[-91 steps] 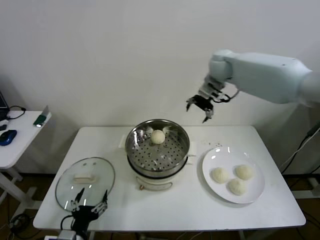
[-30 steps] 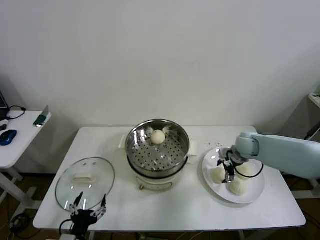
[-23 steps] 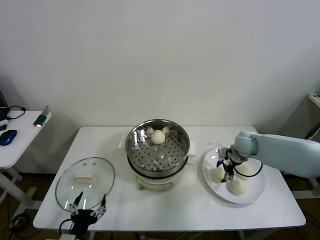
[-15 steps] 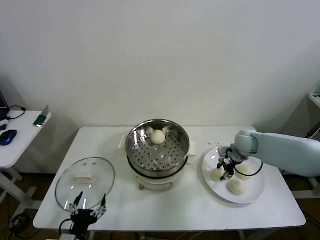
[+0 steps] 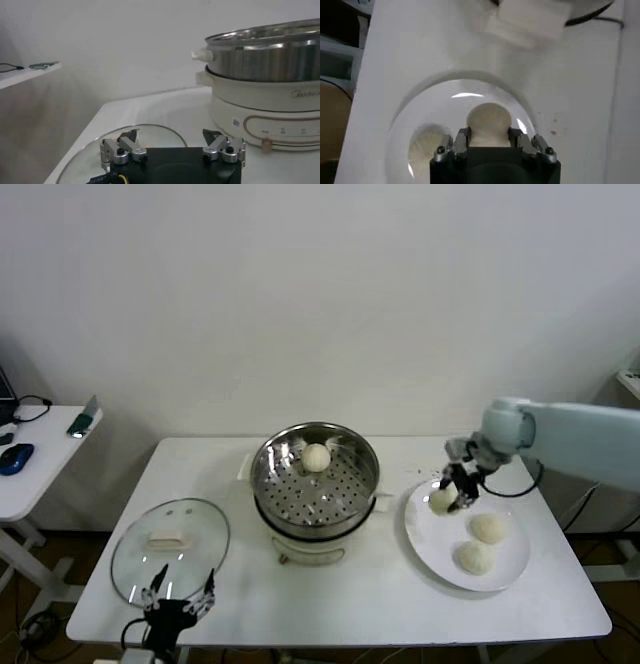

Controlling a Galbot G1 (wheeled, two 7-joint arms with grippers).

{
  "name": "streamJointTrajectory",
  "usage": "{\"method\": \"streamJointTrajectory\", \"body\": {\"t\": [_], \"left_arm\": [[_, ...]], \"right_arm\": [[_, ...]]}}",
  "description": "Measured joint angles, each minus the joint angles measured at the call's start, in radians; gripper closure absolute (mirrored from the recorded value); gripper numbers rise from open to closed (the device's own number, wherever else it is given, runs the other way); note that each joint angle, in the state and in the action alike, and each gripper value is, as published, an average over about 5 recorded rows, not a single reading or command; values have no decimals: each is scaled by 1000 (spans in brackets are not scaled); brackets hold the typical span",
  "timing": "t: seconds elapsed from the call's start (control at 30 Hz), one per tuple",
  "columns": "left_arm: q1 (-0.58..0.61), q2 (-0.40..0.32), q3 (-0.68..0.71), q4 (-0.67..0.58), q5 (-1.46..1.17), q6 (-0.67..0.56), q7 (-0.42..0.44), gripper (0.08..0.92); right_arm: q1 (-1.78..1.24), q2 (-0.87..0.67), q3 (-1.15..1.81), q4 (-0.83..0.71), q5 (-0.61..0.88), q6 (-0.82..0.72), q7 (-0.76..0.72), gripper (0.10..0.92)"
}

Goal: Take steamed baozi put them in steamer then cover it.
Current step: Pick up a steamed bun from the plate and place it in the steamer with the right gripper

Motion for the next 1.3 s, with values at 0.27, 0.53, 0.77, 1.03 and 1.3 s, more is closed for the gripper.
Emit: {"method": "streamJointTrajectory", "body": {"t": [0.27, 0.53, 0.77, 1.03, 1.3], "left_arm": [[-12, 4, 4, -2, -1, 6, 2, 177], [-17, 4, 3, -9, -3, 9, 3, 177], [-19, 0, 7, -9, -4, 12, 3, 177], [-14, 2, 1, -10, -5, 12, 2, 177], [-9, 5, -6, -9, -8, 5, 0, 177]], "right_arm": [[203, 99, -26, 61, 146, -15, -18, 492], [237, 230, 50, 100, 274, -81, 33, 491], [171, 356, 105, 86, 336, -143, 104, 491], [49, 486, 141, 26, 348, -198, 186, 491], [-67, 581, 151, -59, 317, -226, 239, 489]]}}
